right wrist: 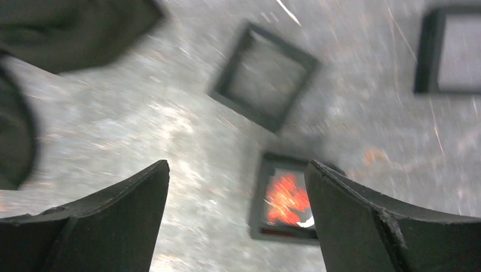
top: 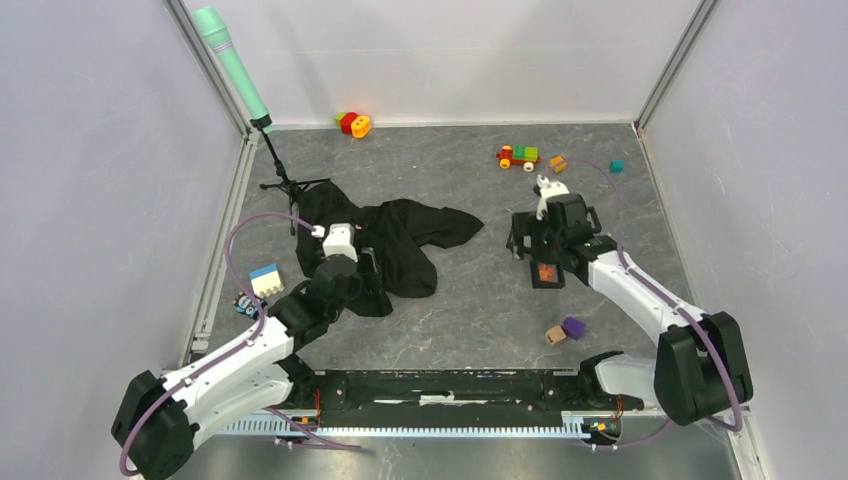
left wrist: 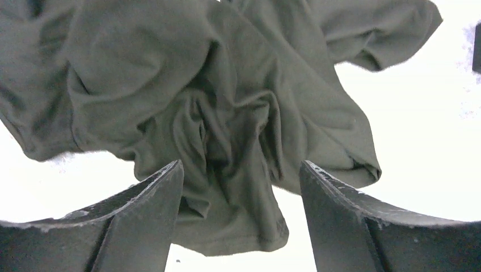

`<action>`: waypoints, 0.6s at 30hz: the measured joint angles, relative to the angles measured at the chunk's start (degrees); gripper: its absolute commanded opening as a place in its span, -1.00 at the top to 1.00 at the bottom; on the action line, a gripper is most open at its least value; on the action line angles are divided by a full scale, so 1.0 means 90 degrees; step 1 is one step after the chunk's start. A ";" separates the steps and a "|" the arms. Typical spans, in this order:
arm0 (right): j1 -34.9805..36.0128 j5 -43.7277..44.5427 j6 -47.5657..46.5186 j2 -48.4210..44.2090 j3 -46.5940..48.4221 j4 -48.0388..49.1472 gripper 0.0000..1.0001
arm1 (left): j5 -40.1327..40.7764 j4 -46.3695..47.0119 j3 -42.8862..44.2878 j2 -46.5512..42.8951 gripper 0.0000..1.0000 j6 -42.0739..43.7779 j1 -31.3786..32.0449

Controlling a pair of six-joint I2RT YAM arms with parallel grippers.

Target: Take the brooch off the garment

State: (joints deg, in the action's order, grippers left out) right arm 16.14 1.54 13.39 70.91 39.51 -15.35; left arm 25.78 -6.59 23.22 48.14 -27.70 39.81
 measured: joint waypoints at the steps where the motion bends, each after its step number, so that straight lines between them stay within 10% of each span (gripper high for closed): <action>1: 0.0168 -0.0005 0.0000 0.0034 0.0189 0.0032 -0.84 | -0.0092 -0.0129 0.0000 -0.0015 -0.29 -0.0080 -0.0017; 10: 0.1302 -0.0253 -0.0024 0.1902 0.1843 0.0818 -0.74 | -0.0933 -0.0789 0.0134 0.0488 -0.56 -0.0408 -0.0029; 18: 0.1450 -0.0330 -0.0131 0.3728 0.3007 0.1061 -0.64 | -0.1098 -0.0731 0.0403 0.1700 -0.22 -0.0471 -0.0134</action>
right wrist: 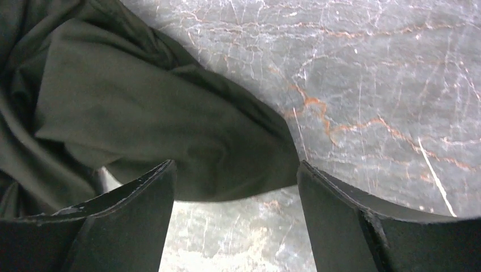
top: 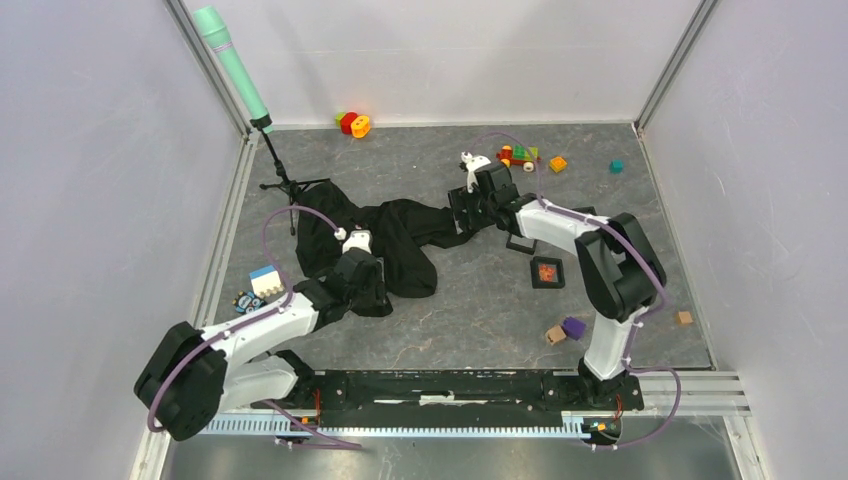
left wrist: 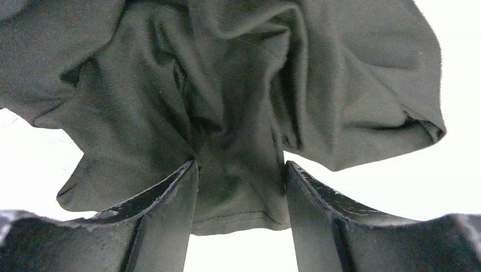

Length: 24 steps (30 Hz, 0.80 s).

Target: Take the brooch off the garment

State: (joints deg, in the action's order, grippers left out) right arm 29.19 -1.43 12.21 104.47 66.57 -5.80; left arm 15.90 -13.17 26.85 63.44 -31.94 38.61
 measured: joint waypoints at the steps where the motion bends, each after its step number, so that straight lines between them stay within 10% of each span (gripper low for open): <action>1: 0.0012 0.0000 -0.0024 0.0170 0.0114 0.0022 -0.61 | 0.0000 0.0019 0.0005 0.0107 -0.14 -0.0019 -0.0044; 4: 0.0036 -0.0005 -0.0083 0.0563 0.0432 0.0032 -0.39 | -0.0005 0.0151 0.0002 0.0316 0.21 -0.0095 -0.0153; 9: 0.0051 -0.0233 -0.0163 0.1355 0.1120 0.0056 0.95 | -0.0066 0.0369 0.0002 0.0527 0.95 -0.0187 -0.0299; 17: -0.0012 -0.0287 -0.0236 0.1287 0.1982 -0.0702 1.00 | 0.0095 -0.0933 0.0328 -0.0933 0.96 -0.0289 -0.0396; 24: -0.1107 -0.0610 -0.0114 0.0435 0.3716 -0.1401 1.00 | 0.1144 -0.3412 0.3774 -0.1214 0.96 0.0379 -0.0801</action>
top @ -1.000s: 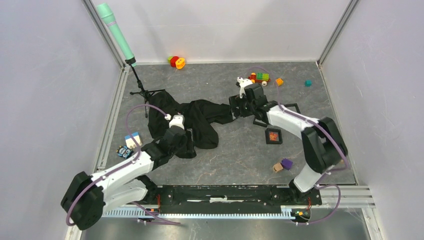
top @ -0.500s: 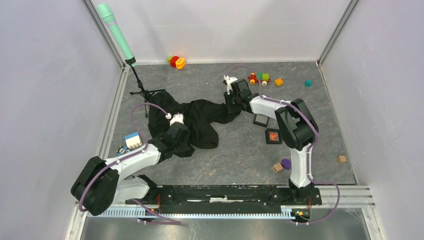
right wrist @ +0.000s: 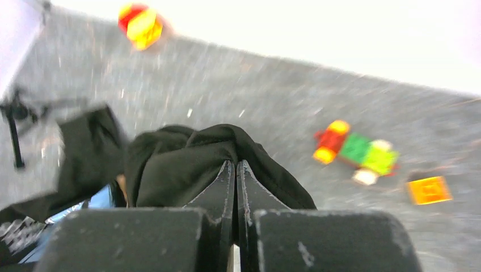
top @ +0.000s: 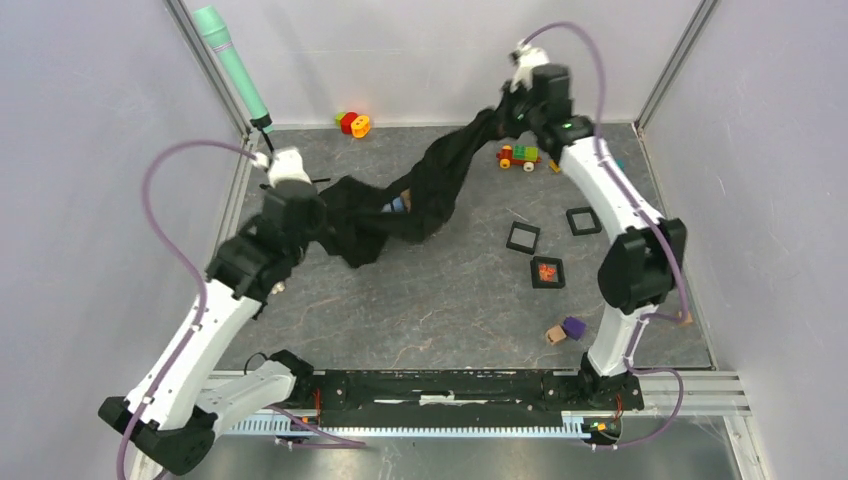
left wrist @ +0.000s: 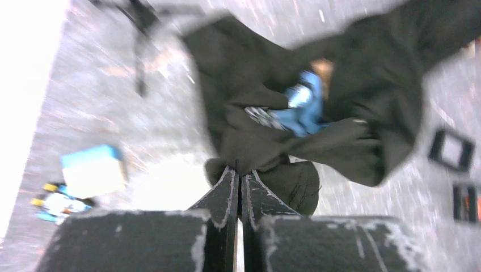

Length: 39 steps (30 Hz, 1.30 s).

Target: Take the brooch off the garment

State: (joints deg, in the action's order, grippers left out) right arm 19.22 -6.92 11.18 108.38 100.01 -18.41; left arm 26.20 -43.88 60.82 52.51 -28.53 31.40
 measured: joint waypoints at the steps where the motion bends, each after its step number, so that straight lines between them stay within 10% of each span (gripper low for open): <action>1: -0.0189 -0.0034 0.0019 -0.0148 0.0267 -0.0058 1.00 | 0.0226 -0.0219 0.0600 0.0180 0.96 0.0202 -0.0158; 13: -0.1224 -0.0090 0.0452 -0.1955 0.1139 -0.0512 1.00 | 0.1627 -0.1576 0.4988 0.0787 0.96 0.2074 -0.1154; 28: -0.1608 -0.0726 0.0852 -0.3257 0.0287 -0.0255 1.00 | 0.1180 -0.1807 0.4680 0.0617 0.96 0.2397 -0.1158; 33: -0.1591 -0.1506 0.1222 -0.2487 0.0311 0.0095 1.00 | 0.0313 -0.1642 0.4299 0.1409 0.96 0.2378 -0.1528; 39: -0.1654 -0.2108 0.1734 -0.0403 0.2642 -0.0153 1.00 | -0.0226 -0.1809 0.6766 0.3606 0.96 0.2368 -0.2001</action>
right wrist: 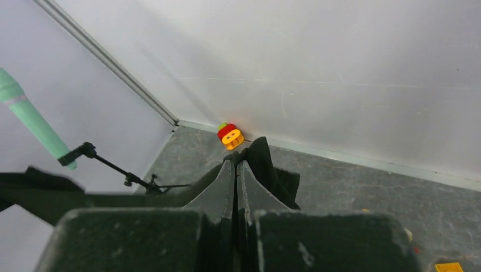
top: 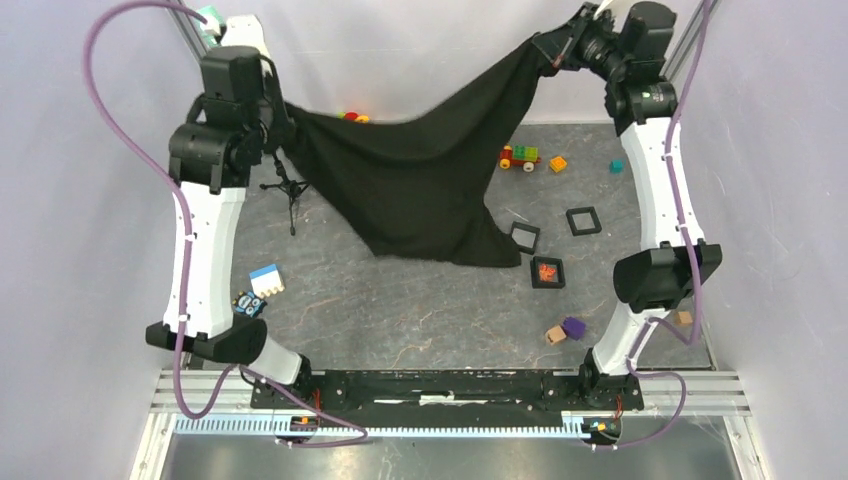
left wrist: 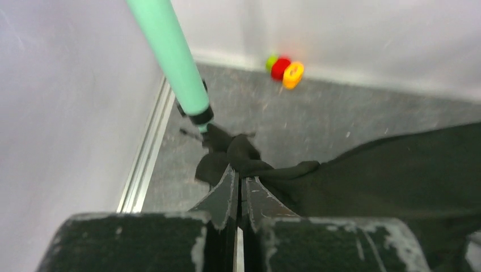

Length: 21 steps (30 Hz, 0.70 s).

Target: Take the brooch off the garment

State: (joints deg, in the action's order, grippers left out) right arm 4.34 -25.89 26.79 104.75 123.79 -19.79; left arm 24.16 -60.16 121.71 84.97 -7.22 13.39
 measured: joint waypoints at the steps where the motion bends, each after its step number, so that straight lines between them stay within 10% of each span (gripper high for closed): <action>1: -0.0061 -0.0075 0.0121 0.0036 0.0053 0.0078 1.00 | -0.0029 -0.0022 0.0340 0.0138 0.96 0.0005 -0.0019; 5: -0.0340 -0.0294 0.0478 -0.0515 -0.0736 0.0855 1.00 | -0.0036 0.0109 0.0908 -0.0160 0.96 0.0027 -0.0044; 11: -0.0199 -0.0573 0.0573 -0.2722 -0.4403 0.2152 0.99 | -0.0483 0.0631 -0.2288 -0.2628 0.95 -0.0121 -0.0090; 16: 0.0906 -0.0359 0.0068 -0.3463 -0.7053 0.2409 -0.10 | -0.2091 0.0894 -0.5744 -0.4036 0.96 -0.0760 -0.0080; 21: 0.2038 0.0209 -0.0661 -0.2521 -0.7759 0.1540 -0.29 | -0.3373 0.0648 -0.7924 -0.3674 0.95 -0.1360 0.0182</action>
State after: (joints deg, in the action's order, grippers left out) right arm 22.68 -24.01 20.84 82.06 53.95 -5.93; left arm -6.20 -54.33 50.39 51.90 -19.46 15.03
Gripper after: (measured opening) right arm 0.615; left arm 0.037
